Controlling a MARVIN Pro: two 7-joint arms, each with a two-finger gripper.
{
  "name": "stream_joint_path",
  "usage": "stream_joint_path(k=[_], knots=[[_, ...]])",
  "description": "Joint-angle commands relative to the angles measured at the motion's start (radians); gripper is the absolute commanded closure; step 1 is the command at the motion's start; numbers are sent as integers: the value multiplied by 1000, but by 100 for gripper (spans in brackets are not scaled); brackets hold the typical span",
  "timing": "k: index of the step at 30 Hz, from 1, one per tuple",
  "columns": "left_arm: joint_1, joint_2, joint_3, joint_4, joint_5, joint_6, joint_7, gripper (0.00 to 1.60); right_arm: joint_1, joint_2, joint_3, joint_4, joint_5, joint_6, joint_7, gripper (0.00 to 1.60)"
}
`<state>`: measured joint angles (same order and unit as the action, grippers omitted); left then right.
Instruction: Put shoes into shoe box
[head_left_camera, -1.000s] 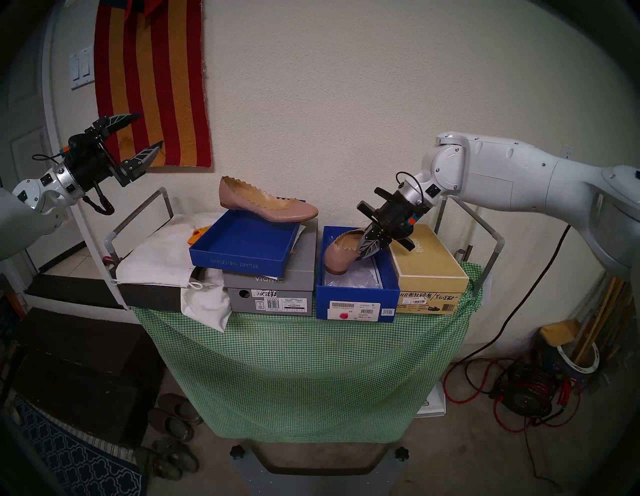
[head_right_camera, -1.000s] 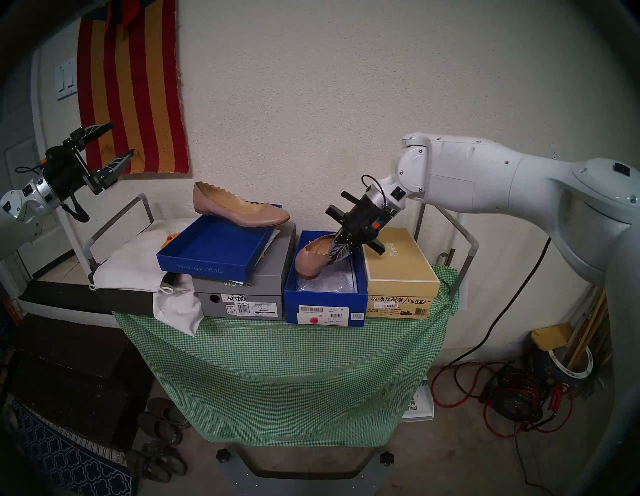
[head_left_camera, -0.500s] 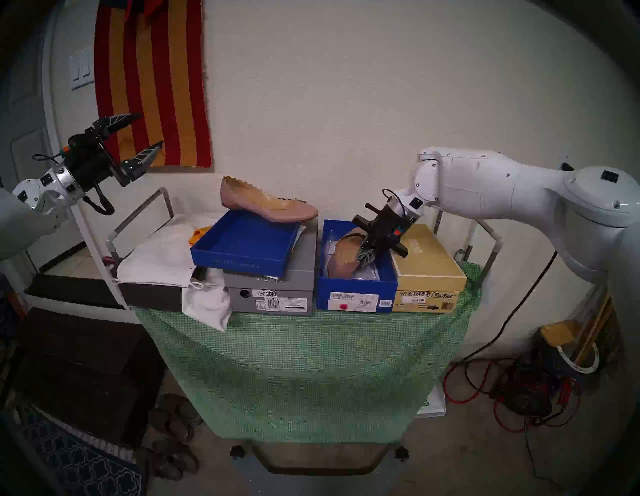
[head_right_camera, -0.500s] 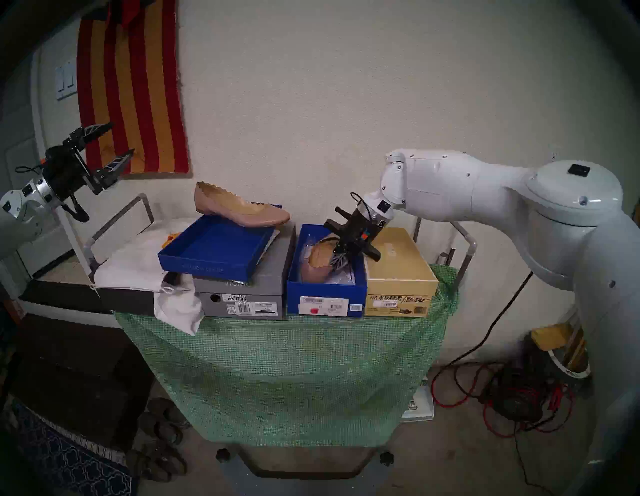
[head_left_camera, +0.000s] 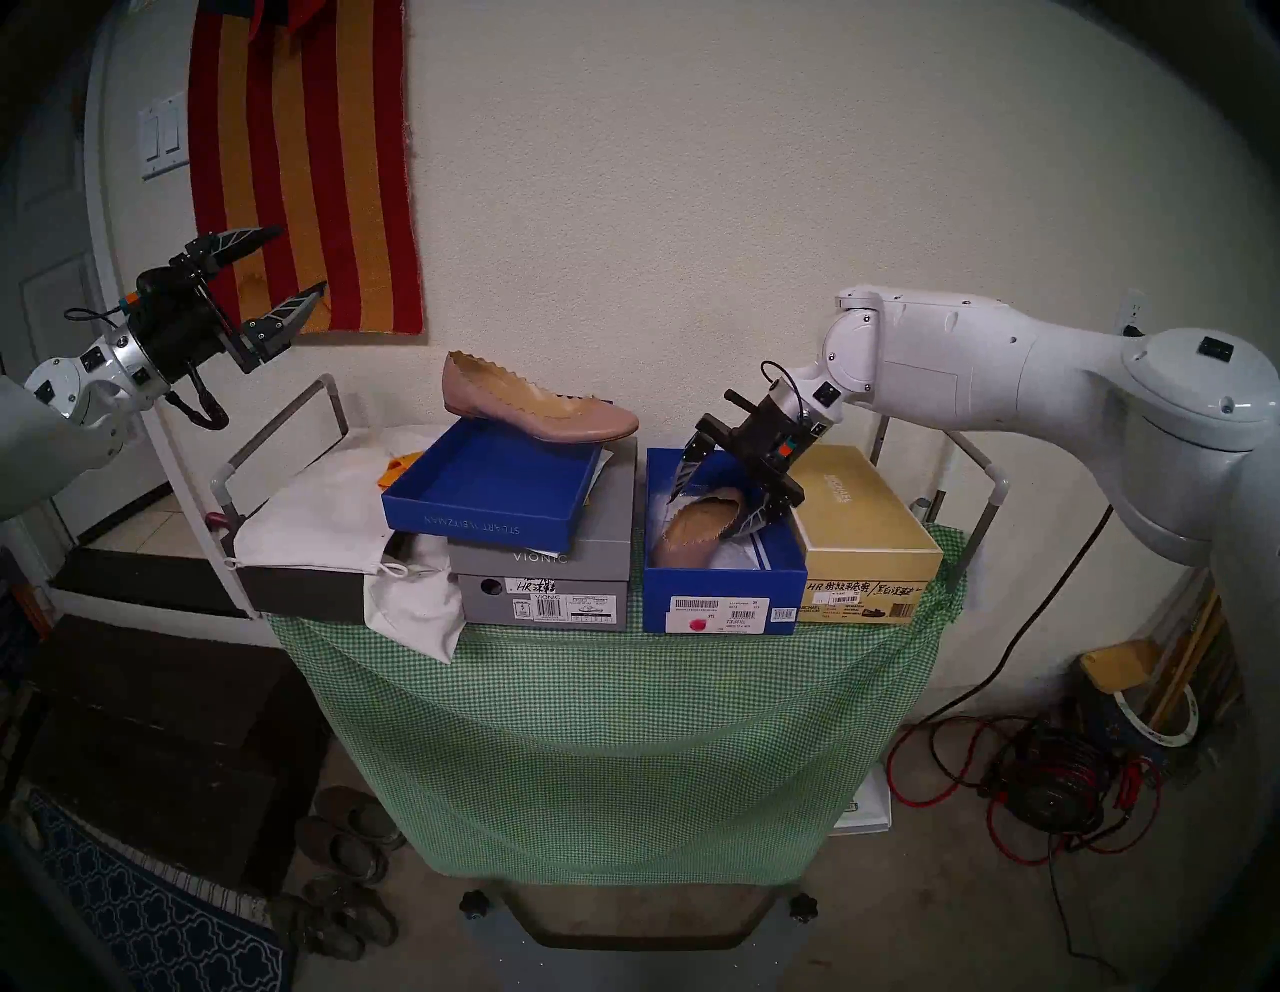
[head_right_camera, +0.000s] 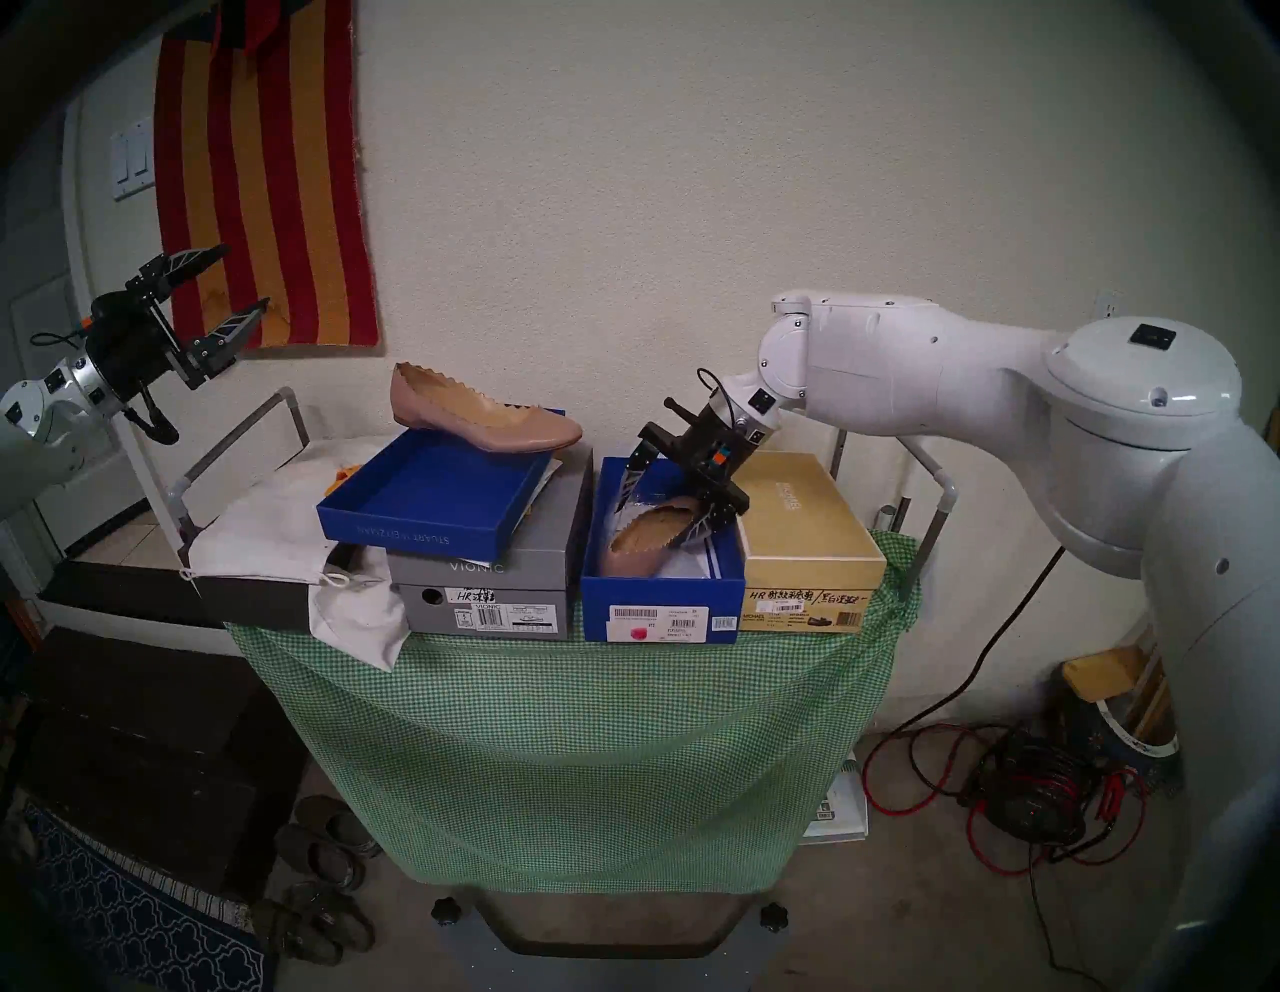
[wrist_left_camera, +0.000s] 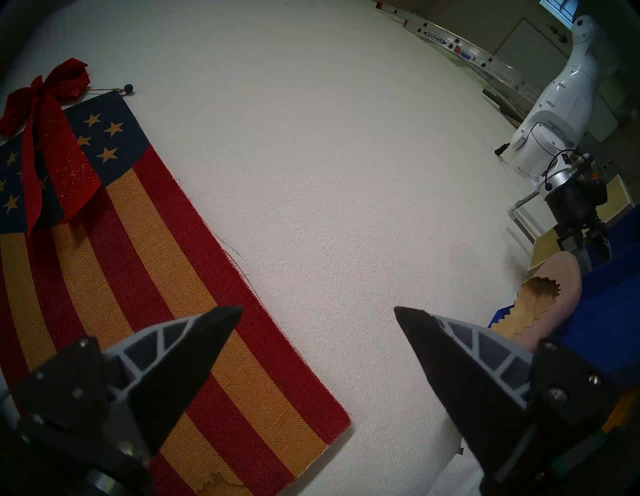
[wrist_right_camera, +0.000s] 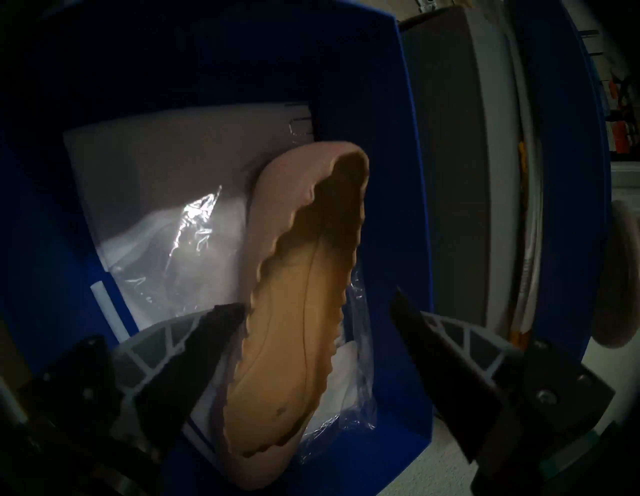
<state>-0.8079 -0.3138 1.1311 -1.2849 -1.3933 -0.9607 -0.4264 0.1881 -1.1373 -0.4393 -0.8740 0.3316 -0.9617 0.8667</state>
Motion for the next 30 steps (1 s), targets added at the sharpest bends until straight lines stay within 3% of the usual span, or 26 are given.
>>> stream_joint_path(k=[1,13,14,15,16,17,21,22,30], knots=[[-3,-2,-3,0,-1,1,1,0,109,121,24,-52,21,2,16,0],[-2,-2,-3,0,-1,1,1,0,162,231,93,-28,70,2,-101,0],[-2,-2,-3,0,-1,1,1,0,163,280,108,-56,74,2,-112,0],[-2,-2,-2,0,-1,1,1,0,164,241,94,-8,78,2,-118,0],[-2,-2,-2,0,-1,1,1,0,166,290,108,-34,81,2,-127,0],[-2,-2,-2,0,-1,1,1,0,168,267,99,-6,83,2,-130,0],[-2,-2,-2,0,-1,1,1,0,184,339,122,-6,95,2,-161,0],[-2,-1,-2,0,-1,1,1,0,187,314,117,24,97,2,-165,0],[-2,-1,-2,0,0,1,0,0,193,424,122,40,105,2,-190,0]])
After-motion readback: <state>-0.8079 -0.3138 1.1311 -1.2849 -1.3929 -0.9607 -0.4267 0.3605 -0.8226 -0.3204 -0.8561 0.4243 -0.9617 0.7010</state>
